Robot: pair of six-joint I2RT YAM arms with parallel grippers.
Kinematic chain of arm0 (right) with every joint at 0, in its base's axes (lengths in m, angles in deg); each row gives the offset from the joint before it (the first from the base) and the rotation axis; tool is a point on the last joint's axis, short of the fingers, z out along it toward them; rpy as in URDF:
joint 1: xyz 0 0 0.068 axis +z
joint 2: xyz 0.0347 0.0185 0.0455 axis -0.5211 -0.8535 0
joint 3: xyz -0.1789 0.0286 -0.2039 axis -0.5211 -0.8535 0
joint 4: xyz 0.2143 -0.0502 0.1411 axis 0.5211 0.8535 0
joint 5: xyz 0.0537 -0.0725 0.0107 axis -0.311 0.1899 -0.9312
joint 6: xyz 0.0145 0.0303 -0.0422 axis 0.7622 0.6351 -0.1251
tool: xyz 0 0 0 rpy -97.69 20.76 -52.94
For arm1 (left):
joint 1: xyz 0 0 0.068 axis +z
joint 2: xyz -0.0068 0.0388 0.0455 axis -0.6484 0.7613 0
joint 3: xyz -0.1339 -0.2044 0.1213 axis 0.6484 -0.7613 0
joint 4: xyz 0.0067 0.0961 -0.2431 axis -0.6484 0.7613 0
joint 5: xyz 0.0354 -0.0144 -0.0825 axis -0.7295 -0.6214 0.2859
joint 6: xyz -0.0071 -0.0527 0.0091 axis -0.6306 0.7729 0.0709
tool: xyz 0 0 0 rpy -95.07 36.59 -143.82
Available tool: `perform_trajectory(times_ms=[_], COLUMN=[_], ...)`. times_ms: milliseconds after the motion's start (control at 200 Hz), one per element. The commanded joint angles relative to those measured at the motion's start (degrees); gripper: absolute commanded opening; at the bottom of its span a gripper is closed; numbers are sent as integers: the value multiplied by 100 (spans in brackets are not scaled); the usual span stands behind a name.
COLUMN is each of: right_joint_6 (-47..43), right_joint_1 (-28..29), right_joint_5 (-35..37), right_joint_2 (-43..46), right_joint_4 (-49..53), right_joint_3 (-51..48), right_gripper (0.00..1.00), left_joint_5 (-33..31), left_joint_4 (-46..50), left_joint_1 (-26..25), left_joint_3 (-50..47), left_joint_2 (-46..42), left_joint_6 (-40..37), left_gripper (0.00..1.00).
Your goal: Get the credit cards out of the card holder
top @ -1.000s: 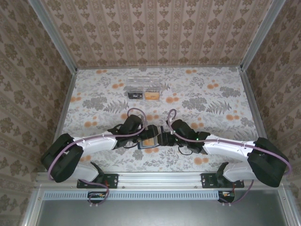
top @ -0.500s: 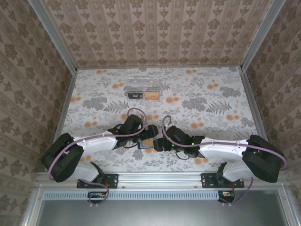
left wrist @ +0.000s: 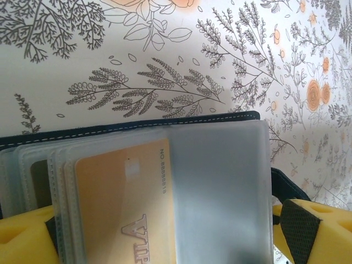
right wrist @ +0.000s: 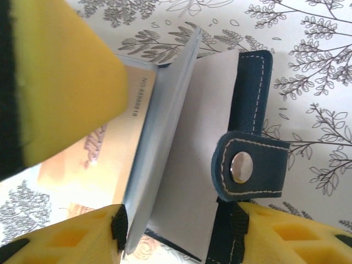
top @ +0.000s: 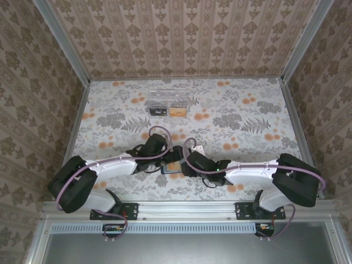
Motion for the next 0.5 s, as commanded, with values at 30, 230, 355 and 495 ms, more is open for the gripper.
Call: perform_trajectory(times_ms=[30, 230, 355, 495], right_joint_6=[223, 325, 243, 122], right_joint_1=[-34, -70, -78, -97], right_joint_5=[325, 420, 432, 451], right_joint_2=[-186, -95, -36, -80], right_joint_4=[320, 385, 479, 754], right_joint_3=[93, 21, 86, 301], right_gripper=[54, 45, 37, 33], left_joint_5=[-206, -403, -460, -337], left_joint_4=[458, 1041, 1244, 933], left_joint_1=[14, 246, 334, 337], left_joint_3=[169, 66, -51, -246], left_joint_2=[-364, -1142, -1587, -1667], left_joint_6=[-218, -388, -421, -344], left_gripper=[98, 100, 93, 72])
